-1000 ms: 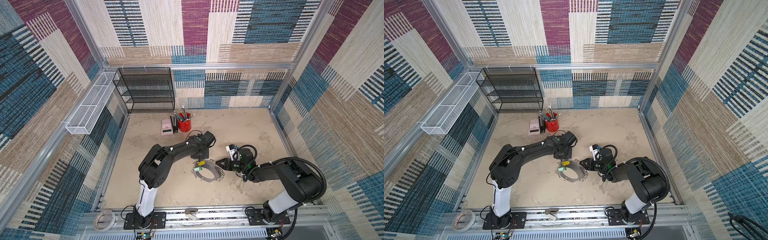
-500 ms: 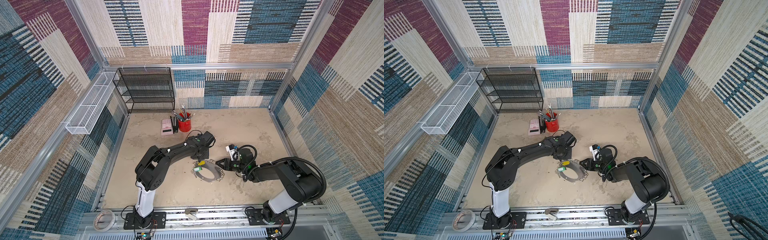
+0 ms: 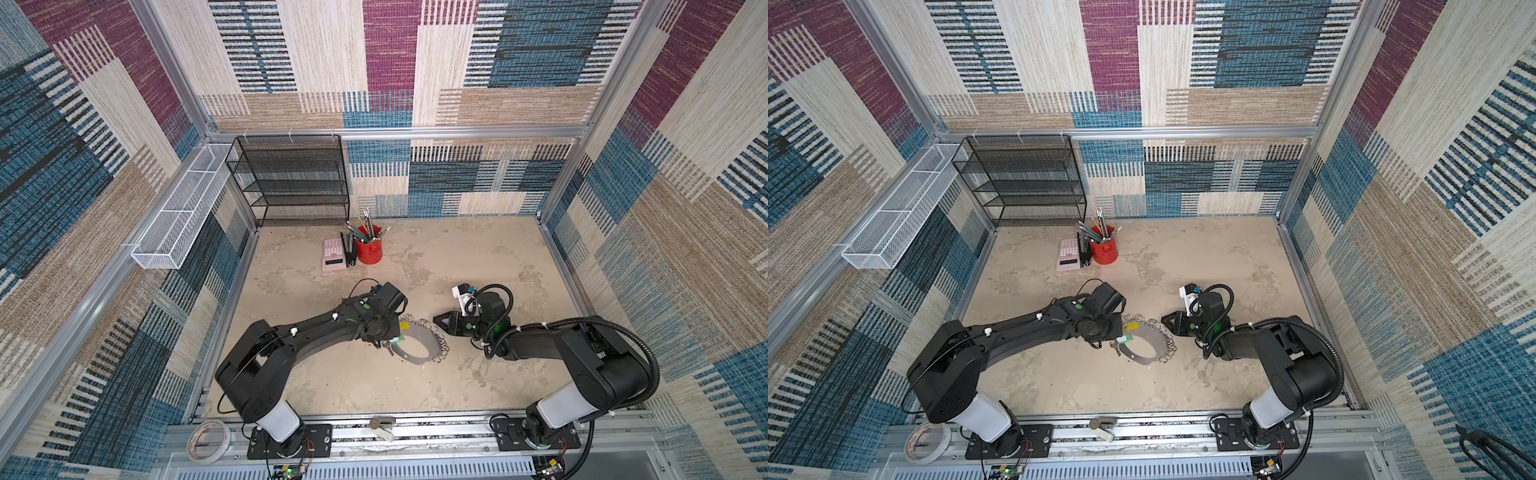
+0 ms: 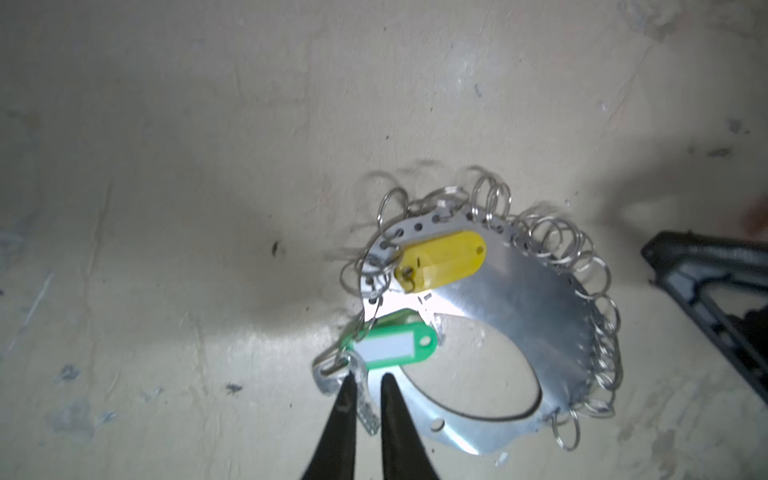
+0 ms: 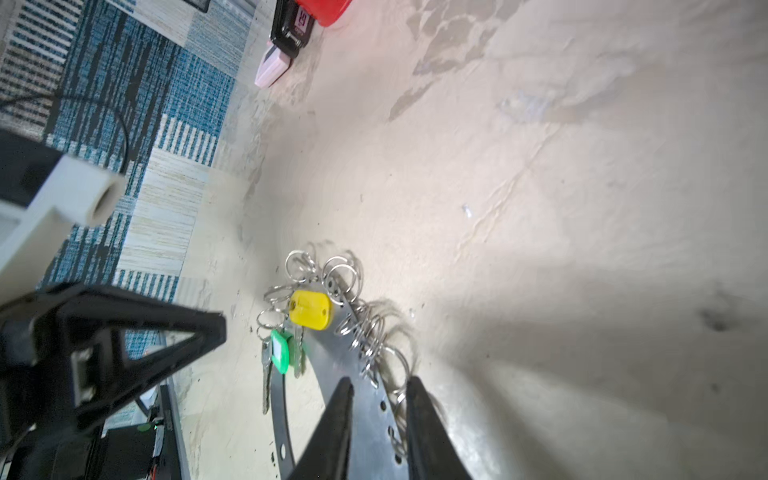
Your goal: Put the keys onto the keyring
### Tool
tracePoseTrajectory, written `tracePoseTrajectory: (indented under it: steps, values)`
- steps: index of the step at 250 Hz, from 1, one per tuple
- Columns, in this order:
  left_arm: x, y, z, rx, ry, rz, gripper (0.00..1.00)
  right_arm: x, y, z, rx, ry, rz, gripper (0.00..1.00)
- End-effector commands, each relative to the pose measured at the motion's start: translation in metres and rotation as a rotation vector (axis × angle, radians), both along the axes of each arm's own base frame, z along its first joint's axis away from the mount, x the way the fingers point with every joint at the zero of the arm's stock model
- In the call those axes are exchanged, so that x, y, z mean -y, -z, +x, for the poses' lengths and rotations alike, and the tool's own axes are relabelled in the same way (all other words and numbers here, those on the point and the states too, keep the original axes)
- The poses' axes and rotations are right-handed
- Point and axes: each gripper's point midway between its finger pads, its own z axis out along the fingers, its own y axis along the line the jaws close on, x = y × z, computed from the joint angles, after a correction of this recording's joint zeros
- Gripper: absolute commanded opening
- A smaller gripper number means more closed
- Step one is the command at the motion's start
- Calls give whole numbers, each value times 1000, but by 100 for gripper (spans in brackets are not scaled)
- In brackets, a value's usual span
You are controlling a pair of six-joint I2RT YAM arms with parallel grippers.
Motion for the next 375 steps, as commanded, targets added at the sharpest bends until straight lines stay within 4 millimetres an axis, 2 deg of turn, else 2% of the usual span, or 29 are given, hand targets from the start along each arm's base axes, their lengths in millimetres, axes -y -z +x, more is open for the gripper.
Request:
tracePoseTrajectory:
  steps: [1, 39, 73, 102, 158, 208, 244, 274, 295, 317, 333, 351, 375]
  values:
    - [1, 2, -20, -49, 8, -69, 10, 6, 15, 0, -42, 23, -53, 19]
    - [0, 20, -51, -107, 47, -102, 4, 5, 23, -7, -80, 13, -50, 17]
    - [9, 30, -55, -113, 67, -116, 3, 5, 25, -14, -101, 11, -52, 16]
    - [17, 41, -48, -115, 56, -107, 2, 6, 31, -25, -131, 9, -59, 16]
    - [9, 66, -32, -100, -21, -14, 0, 9, 40, -52, -182, 13, -48, 15]
    - [11, 69, -3, -74, -43, 25, 1, -8, 43, -74, -223, -30, 0, 14]
    - [3, 72, 23, -73, -52, 43, 0, -23, 38, -78, -222, -37, 40, 14]
    - [-19, 66, 46, -43, -104, 40, 0, -31, 26, -68, -180, -47, 60, 15]
    - [-37, 54, 64, -24, -138, 3, 0, -35, 20, -62, -156, -49, 60, 15]
    - [-50, 28, 73, 21, -135, -15, 1, -23, 17, -51, -118, 32, 6, 15]
    - [-62, 9, 73, 67, -132, 14, 6, -11, 6, -42, -63, 82, -27, 22]
    - [-59, -12, 69, 109, -85, -23, 13, -5, -9, -32, -10, 85, -37, 30]
    - [-36, -33, 57, 132, 7, -96, 19, 0, -22, -18, 21, 68, -25, 35]
